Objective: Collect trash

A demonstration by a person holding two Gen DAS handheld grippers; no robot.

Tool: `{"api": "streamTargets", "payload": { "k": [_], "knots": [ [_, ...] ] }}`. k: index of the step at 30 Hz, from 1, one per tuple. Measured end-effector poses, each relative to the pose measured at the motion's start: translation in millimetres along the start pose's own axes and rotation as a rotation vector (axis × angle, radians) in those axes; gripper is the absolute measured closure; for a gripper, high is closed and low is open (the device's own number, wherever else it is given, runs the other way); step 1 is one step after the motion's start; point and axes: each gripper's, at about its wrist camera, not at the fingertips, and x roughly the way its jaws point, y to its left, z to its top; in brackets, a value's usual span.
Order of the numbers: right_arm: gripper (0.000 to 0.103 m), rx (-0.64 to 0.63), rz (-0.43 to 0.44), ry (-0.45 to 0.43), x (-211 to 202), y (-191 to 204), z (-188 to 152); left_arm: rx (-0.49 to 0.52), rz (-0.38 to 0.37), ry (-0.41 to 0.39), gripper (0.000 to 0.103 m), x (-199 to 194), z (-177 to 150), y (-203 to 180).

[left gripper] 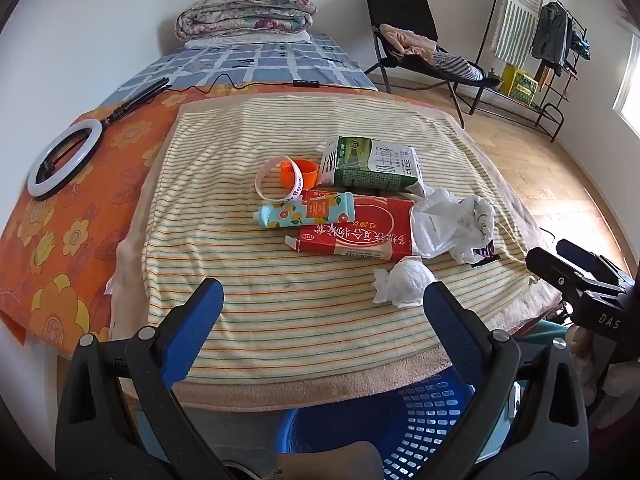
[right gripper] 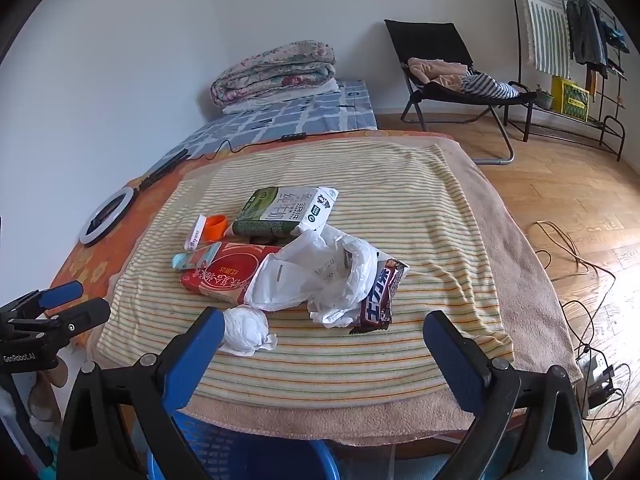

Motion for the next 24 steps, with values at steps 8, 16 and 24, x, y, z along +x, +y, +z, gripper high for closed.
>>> {"api": "streamTargets", "payload": {
  "k": [8,16,24],
  "knots": [
    [0.002,0.011,-0.007,0.014,2,-5,-3,0.013,-0.002,0.004,0.001,2,0,-6],
    [0.002,0.022,0.001,0.028,3,-8,-5,0.016,-0.003,0.018,0.001,6,-3,-8],
    [0.002,0.023,0.011,0.044,6,-6,-6,0.014,-0.005,0.020,0.001,7,-4,-10]
  ]
}}
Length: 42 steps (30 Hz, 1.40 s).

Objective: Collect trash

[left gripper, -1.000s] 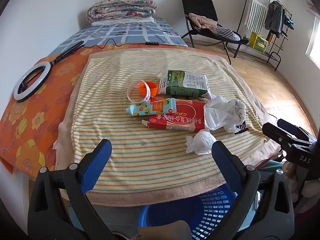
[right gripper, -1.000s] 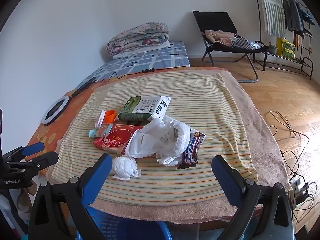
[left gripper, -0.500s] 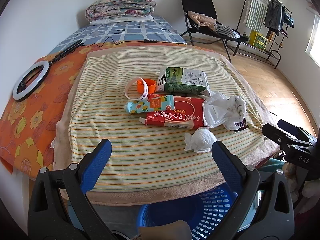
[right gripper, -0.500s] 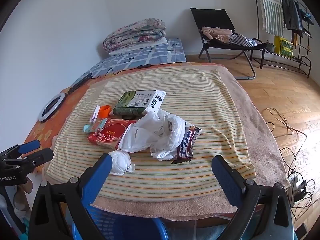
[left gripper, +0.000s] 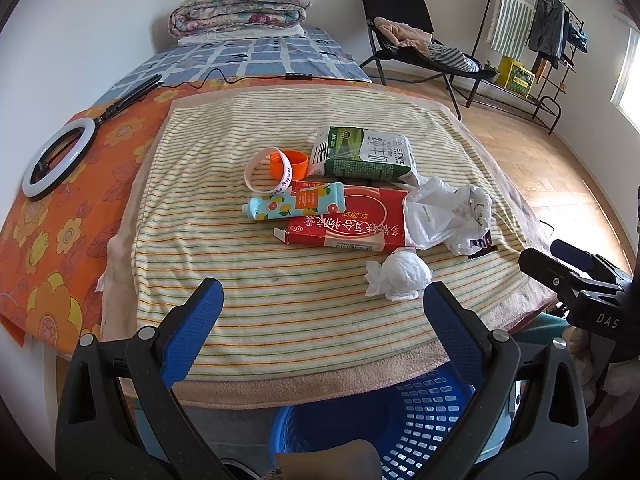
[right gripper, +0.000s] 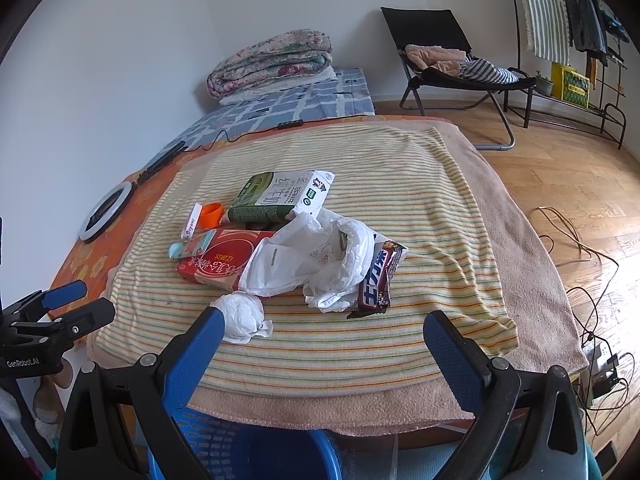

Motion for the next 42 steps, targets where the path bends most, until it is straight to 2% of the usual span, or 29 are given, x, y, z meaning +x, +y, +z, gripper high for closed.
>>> {"api": "streamTargets", "payload": {
  "k": [42],
  "knots": [
    [0.002,0.007,0.005,0.013,3.0,-2.9,-2.1,-0.001,0.000,0.005,0.001,0.2,1.1,0.6]
  ]
}}
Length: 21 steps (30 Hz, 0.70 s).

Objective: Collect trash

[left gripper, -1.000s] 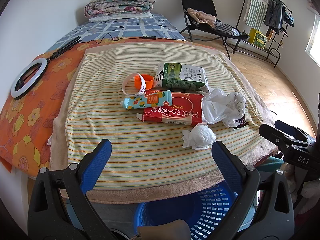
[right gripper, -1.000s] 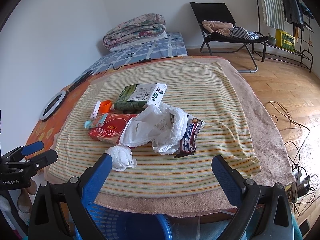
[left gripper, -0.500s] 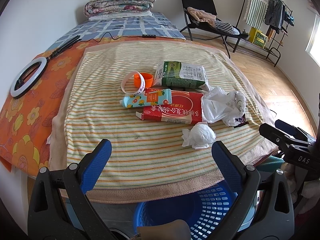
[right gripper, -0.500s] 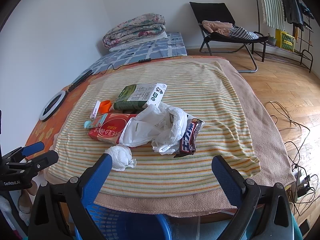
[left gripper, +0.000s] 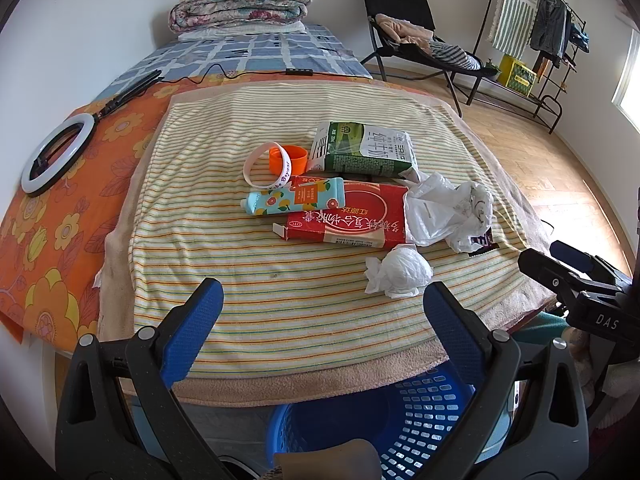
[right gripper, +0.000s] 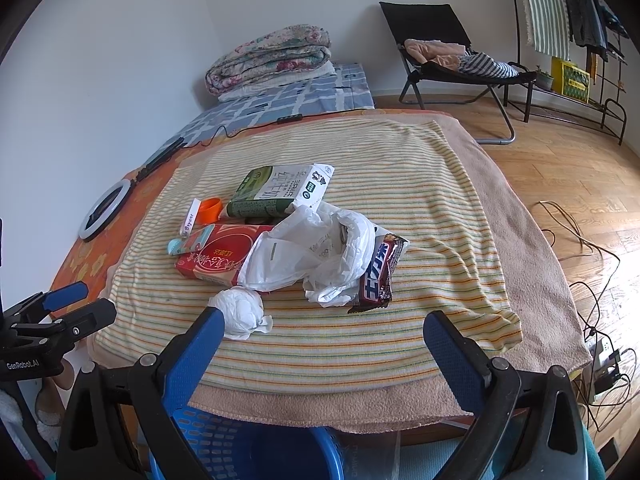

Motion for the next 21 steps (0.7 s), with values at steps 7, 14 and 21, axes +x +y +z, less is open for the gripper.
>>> {"api": "streamTargets", "payload": {
  "k": [7,14,21],
  "knots": [
    [0.002,0.001,0.000,0.001,0.4,0.1,-0.2,0.000,0.000,0.000,0.001,0.1,-0.3,-0.2],
    [0.002,0.001,0.001,0.005,1.2,0.0,-1.0,-0.001,0.000,0.001,0.001,0.0,0.9,0.4],
    [0.002,0.000,0.000,0.005,1.2,-0.1,-0.8,-0.001,0.000,0.002,0.001,0.1,1.2,0.5]
  ]
}}
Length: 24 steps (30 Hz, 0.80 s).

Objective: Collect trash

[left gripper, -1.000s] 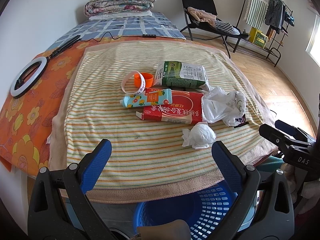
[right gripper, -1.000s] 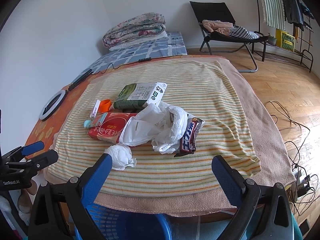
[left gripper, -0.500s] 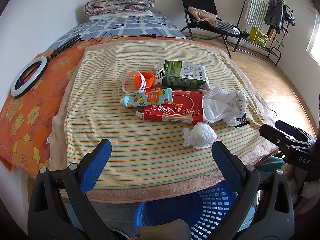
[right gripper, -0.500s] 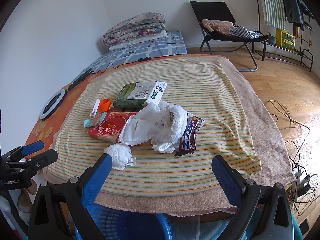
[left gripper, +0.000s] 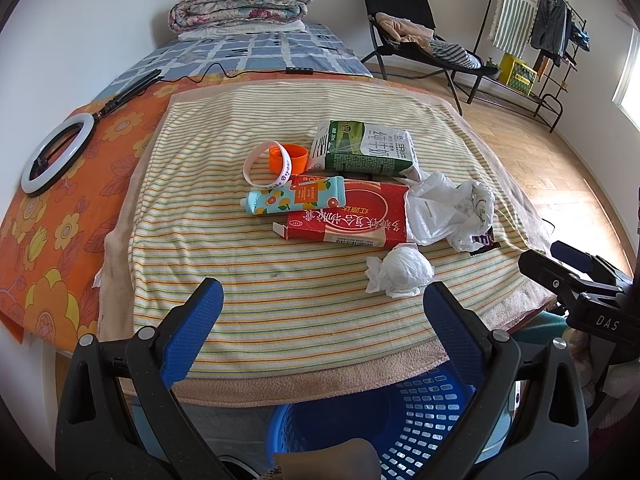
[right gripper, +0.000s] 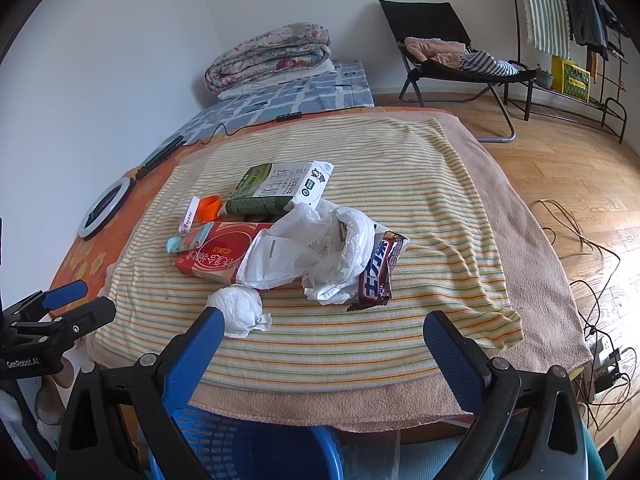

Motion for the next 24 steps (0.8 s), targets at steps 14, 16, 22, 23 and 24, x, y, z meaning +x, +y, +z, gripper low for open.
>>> {"api": "streamTargets", "payload": {
  "k": [14,16,22,23,24],
  "knots": [
    [0.002,-0.007,-0.004,-0.046,-1,-10,-1,0.025,-0.044,0.034,0.001,15,-12,-16],
    [0.002,-0.007,0.003,-0.046,-1,-12,0,0.031,-0.062,0.056,0.001,20,-13,-22],
    [0.007,-0.017,0.029,0.006,8,-18,8,0.060,-0.106,0.089,0.005,30,-14,-37],
    [0.009,-0.022,0.030,0.012,9,-18,9,0.059,-0.114,0.095,0.006,32,-13,-39],
    [0.009,-0.025,0.035,0.018,10,-19,11,0.061,-0.121,0.101,0.008,34,-12,-40]
  ]
}}
